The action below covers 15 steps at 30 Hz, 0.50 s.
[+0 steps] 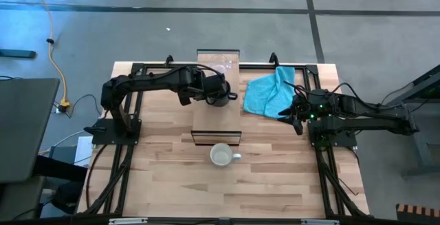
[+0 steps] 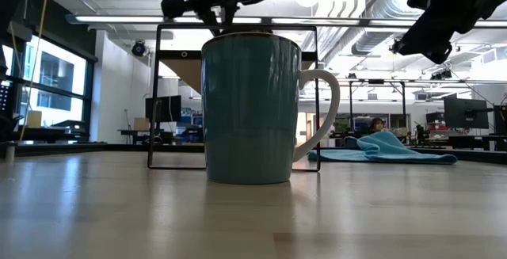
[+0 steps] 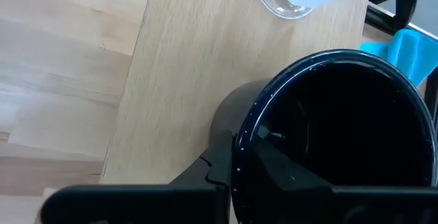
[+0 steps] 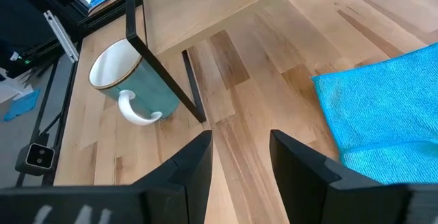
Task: Stack small to large cups/mugs on shelf
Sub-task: Put the dark blue mug on the shelf
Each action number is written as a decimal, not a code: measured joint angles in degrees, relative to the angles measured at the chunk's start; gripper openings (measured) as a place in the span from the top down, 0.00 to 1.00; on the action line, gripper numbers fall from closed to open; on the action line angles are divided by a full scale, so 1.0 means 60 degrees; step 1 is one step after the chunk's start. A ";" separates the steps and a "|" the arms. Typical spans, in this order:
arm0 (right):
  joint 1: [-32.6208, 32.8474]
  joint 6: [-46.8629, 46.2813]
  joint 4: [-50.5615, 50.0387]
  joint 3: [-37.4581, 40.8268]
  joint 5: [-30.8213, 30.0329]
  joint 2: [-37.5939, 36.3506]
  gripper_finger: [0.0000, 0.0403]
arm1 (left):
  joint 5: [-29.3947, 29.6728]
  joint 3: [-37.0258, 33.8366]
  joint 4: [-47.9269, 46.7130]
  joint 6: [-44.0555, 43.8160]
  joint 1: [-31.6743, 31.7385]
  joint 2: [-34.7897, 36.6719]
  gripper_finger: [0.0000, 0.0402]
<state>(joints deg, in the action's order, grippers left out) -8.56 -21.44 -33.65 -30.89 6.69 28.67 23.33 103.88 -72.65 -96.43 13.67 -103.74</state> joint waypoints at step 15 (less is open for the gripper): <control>-0.0001 -0.0100 -0.0015 0.0000 0.0149 -0.0156 0.66 | 0.0189 0.0000 0.0368 0.0019 -0.0036 -0.0004 0.88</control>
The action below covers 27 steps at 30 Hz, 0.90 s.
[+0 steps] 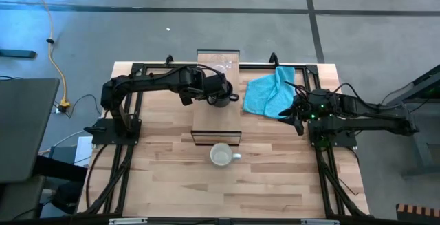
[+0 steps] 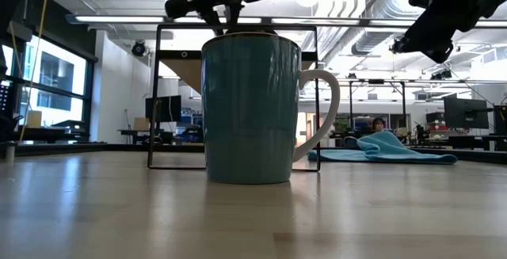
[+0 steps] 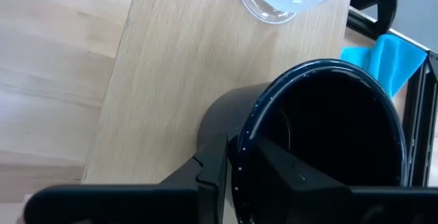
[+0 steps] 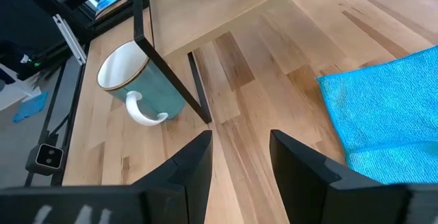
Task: Stack small to large cups/mugs on shelf
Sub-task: Put the dark blue mug on the shelf
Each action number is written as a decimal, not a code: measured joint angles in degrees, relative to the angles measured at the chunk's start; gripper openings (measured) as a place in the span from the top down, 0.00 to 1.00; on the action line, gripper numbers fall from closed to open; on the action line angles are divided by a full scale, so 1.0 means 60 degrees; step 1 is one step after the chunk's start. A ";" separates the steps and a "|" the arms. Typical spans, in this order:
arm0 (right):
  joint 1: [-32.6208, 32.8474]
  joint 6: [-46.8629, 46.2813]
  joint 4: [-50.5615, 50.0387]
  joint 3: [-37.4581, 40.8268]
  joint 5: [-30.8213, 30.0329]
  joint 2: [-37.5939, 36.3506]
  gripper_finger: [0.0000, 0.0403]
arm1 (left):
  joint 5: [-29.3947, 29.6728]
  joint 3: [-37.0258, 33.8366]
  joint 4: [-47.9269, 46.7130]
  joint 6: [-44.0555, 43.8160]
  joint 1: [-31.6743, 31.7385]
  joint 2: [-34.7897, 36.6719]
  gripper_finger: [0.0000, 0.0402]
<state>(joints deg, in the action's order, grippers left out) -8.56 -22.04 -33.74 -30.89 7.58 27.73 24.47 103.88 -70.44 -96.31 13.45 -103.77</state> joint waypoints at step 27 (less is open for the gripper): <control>0.0001 0.0149 -0.0210 0.0000 0.0006 -0.0022 0.66 | 0.0321 0.0000 -0.0013 -0.0248 0.0000 0.0011 0.86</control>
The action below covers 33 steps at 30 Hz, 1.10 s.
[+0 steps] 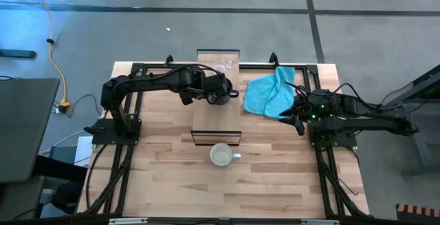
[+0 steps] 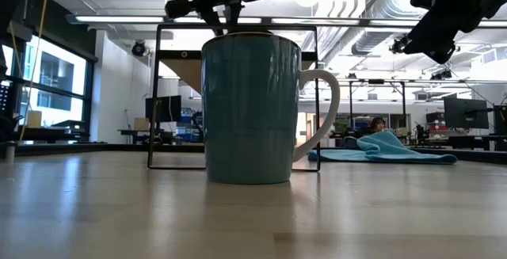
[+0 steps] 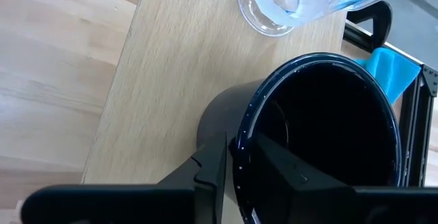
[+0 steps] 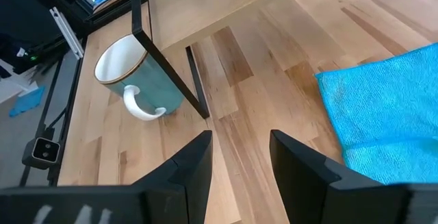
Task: Stack small to large cups/mugs on shelf
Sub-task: Put the dark blue mug on the shelf, then put the blue mug on the shelf
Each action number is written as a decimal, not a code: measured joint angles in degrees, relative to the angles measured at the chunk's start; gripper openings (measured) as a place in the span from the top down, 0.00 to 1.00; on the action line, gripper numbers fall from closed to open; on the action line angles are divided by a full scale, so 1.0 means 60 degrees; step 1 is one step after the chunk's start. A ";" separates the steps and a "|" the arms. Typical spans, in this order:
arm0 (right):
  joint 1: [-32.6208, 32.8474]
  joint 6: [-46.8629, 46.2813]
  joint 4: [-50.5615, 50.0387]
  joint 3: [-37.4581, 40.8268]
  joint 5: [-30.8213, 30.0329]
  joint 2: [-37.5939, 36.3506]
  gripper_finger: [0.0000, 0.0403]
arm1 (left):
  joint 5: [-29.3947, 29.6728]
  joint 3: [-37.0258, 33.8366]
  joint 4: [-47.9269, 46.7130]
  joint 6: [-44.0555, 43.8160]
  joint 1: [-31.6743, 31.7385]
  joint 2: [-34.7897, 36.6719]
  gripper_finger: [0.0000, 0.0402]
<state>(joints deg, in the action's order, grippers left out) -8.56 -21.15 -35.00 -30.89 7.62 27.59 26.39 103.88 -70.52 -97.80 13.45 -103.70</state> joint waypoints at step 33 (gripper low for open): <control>-0.0002 0.0033 -0.0023 0.0000 0.0007 0.0004 0.66 | -0.0026 0.0000 0.0092 0.0228 0.0000 0.0000 0.53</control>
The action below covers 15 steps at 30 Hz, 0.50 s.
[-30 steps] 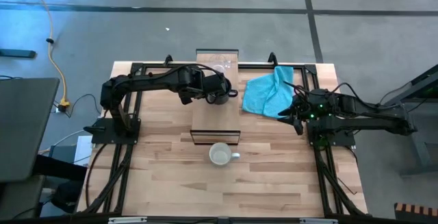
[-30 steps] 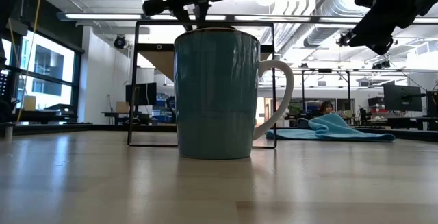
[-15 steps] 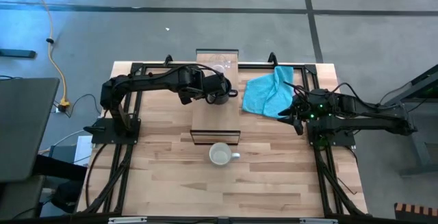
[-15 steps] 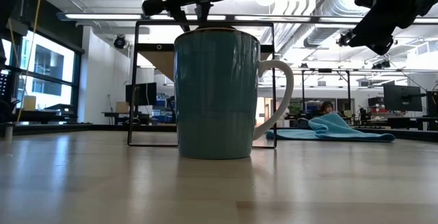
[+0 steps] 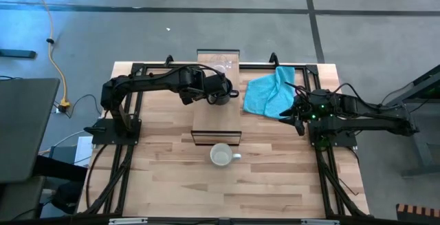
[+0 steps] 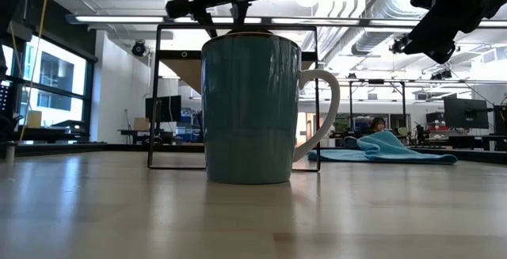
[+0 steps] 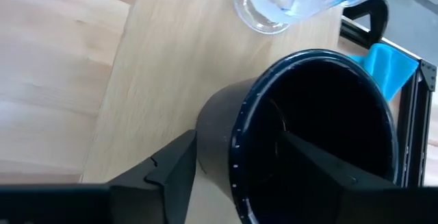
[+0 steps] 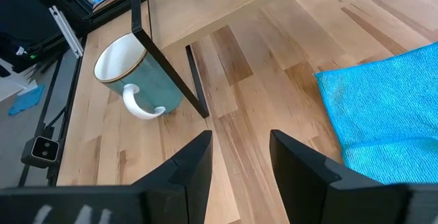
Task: Stack small to large cups/mugs on shelf
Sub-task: Put the blue mug on the shelf
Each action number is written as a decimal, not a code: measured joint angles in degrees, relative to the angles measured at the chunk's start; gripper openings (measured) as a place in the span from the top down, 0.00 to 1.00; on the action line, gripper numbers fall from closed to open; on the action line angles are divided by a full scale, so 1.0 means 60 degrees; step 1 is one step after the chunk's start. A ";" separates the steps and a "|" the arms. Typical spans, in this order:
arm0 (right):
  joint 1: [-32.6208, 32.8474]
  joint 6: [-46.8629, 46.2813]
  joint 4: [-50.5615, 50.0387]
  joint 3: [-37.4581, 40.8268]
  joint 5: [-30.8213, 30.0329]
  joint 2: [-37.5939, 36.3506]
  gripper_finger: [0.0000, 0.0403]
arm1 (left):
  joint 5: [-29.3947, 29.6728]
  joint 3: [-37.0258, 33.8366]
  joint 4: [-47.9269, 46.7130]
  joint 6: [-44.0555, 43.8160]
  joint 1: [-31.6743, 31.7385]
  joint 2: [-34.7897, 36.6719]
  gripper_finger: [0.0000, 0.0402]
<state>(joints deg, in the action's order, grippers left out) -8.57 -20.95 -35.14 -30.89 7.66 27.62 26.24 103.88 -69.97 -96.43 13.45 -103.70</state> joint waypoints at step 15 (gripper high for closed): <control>0.0000 -0.0177 0.0001 0.0000 0.0004 0.0000 0.66 | 0.0125 0.0000 0.0403 0.0100 0.0003 0.0000 0.31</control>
<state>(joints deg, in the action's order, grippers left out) -8.57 -22.01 -35.14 -30.89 7.68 27.62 26.99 103.88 -67.55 -95.83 13.47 -103.70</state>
